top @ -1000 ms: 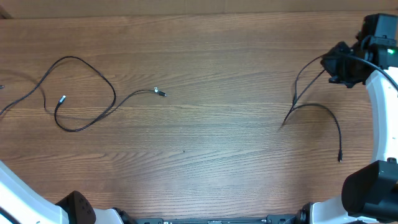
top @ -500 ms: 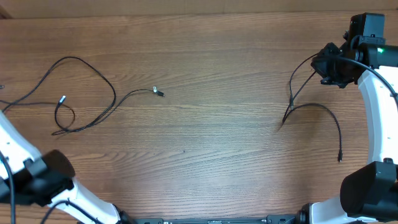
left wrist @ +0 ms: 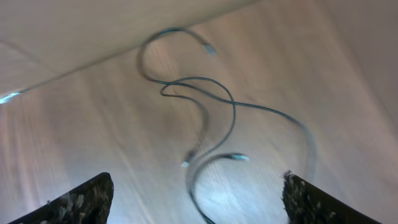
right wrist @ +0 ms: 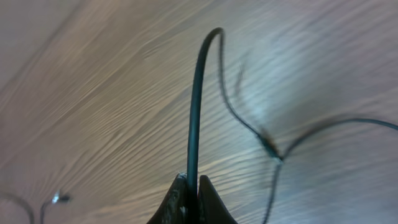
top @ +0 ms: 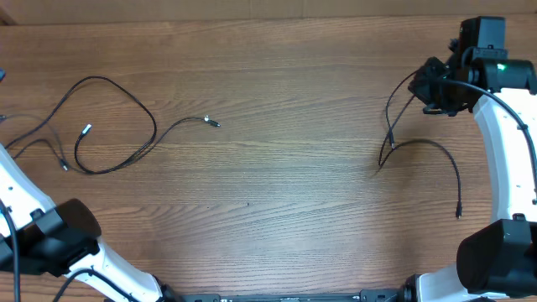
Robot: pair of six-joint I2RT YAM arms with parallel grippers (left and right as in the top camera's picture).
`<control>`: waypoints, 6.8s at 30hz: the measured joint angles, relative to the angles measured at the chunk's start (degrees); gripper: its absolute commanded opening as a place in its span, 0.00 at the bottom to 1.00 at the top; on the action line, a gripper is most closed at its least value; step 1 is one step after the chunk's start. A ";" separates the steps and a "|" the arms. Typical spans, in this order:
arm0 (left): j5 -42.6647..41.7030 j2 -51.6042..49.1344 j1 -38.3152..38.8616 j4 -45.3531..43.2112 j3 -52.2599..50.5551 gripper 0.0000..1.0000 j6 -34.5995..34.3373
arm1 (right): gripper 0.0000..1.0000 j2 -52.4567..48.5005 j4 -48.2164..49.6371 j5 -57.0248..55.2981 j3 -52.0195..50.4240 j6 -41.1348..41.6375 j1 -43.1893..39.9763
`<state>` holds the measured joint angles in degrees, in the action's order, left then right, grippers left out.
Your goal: Untangle cables
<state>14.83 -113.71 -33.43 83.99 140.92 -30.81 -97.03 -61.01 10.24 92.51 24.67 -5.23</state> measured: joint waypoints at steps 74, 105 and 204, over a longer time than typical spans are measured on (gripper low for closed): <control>-77.29 -11.37 51.30 -3.67 0.33 0.63 50.18 | 0.04 -0.33 21.11 24.09 11.74 29.86 11.65; -65.02 -11.37 55.95 -14.78 0.33 0.04 42.03 | 0.51 -0.33 19.41 26.97 11.74 28.96 11.65; -12.79 45.81 36.96 6.88 -13.35 1.00 13.07 | 1.00 6.75 -13.42 1.55 11.74 -5.01 11.65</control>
<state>2.04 -67.90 3.53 90.87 127.57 -17.74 -90.28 -74.43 11.79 104.25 19.66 6.42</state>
